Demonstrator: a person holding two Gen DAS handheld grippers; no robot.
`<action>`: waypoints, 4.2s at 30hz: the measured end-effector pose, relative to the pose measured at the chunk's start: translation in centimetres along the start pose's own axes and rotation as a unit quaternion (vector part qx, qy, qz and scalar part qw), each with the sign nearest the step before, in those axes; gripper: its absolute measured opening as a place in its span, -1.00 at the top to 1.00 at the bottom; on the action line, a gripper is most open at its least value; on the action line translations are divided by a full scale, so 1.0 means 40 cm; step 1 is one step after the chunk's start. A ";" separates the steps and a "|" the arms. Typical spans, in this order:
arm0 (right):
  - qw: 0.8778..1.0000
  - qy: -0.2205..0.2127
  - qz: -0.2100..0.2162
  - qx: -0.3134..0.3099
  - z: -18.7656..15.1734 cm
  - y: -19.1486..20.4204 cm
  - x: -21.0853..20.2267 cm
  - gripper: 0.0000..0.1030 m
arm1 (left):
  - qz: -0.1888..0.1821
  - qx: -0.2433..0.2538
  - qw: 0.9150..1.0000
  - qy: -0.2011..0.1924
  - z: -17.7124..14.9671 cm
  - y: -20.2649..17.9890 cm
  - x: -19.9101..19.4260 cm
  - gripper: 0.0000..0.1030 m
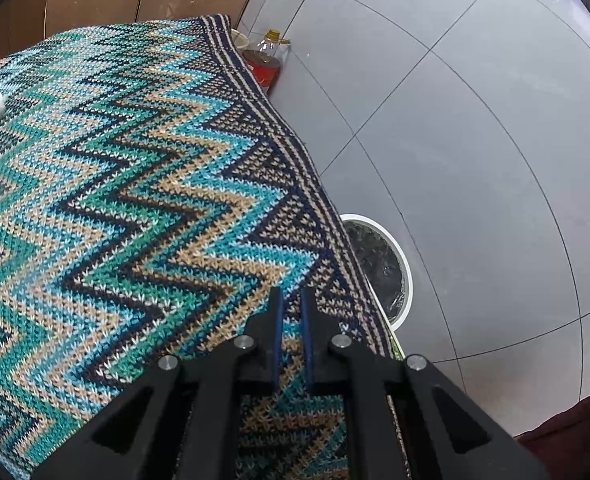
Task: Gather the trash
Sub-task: 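Reach the right tool down to the floor and grasp the dropped plastic scrap, then lift the plastic scrap with the right tool and drop it into the white bin, then move both open tools back over the blanket toward the tissues and plastic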
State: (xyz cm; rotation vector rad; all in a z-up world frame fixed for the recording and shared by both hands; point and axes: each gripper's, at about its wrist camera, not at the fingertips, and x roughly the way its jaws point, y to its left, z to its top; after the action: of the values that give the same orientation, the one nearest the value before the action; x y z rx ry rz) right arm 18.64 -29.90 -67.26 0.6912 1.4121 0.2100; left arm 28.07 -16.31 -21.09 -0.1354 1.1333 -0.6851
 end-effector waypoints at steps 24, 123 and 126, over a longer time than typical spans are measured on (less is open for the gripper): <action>1.000 0.007 0.006 0.022 -0.153 -0.015 -0.168 0.82 | -0.020 0.012 0.999 -0.032 -0.015 -0.013 -0.064 0.83; 0.877 -0.137 0.009 -0.461 0.117 1.275 -0.558 0.77 | 0.129 -0.185 0.942 -0.249 -0.039 0.713 -0.552 0.86; 0.877 -0.152 0.011 -0.455 0.081 1.264 -0.603 0.77 | 0.131 -0.173 0.940 -0.263 -0.057 0.678 -0.603 0.86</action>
State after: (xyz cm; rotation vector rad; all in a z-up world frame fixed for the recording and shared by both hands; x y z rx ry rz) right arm 30.64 -3.71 -19.10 -0.0536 0.8488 0.6994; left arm 31.96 19.31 -14.86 -0.4332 0.7232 -0.1809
